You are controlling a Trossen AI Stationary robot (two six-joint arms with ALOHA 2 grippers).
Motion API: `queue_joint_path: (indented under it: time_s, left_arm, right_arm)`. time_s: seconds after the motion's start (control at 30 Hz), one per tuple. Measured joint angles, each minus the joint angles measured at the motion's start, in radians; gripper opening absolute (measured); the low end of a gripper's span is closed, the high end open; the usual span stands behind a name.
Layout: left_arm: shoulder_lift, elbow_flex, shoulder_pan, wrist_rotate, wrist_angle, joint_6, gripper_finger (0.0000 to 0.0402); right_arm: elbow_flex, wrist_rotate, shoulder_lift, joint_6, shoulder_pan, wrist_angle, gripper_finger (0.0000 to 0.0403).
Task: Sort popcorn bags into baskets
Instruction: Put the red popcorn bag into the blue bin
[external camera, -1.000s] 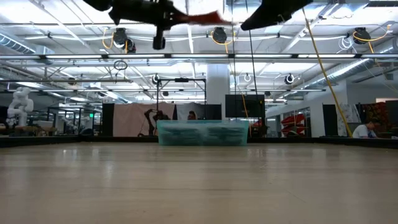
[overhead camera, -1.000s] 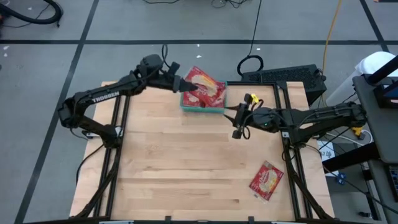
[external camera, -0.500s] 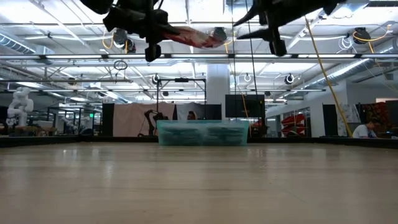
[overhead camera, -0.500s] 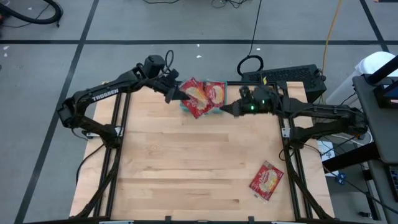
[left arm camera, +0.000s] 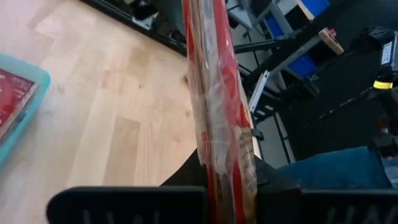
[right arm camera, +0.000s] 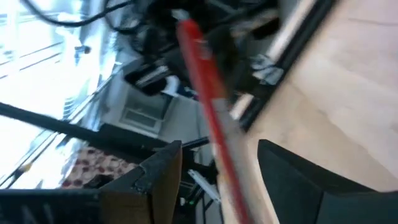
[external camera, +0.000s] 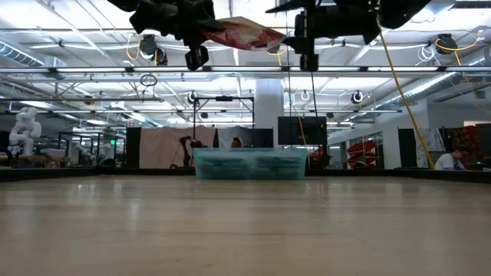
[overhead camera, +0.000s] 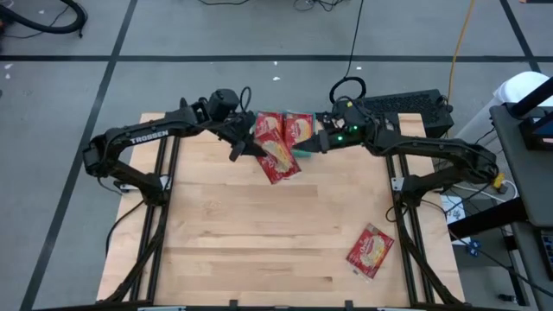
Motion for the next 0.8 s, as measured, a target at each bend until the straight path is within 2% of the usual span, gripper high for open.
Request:
queue_joint_path:
  time_s: [0.1,0.27,0.53,0.67,0.8]
  left_arm:
    - [0.009,0.001,-0.006,-0.001,-0.021,-0.007,0.0029]
    - [0.009,-0.001,-0.006,-0.003,-0.029,-0.026,0.0036]
    - [0.009,0.000,-0.006,-0.009,-0.014,-0.070,0.0018]
    - [0.009,0.000,-0.011,-0.021,0.006,-0.120,0.0033]
    - [0.009,0.000,-0.032,-0.072,0.021,-0.144,0.0040]
  right_arm:
    - [0.000,-0.004,0.038,0.010,0.021,0.093,0.0203]
    - [0.000,-0.007,0.072,-0.057,0.044,0.097,0.0185]
    - [0.000,-0.003,0.105,-0.162,0.054,0.090,0.0130]
    - [0.000,0.000,0.110,-0.211,0.054,0.088,0.0106]
    - [0.000,-0.001,0.110,-0.252,0.049,0.088,0.0058]
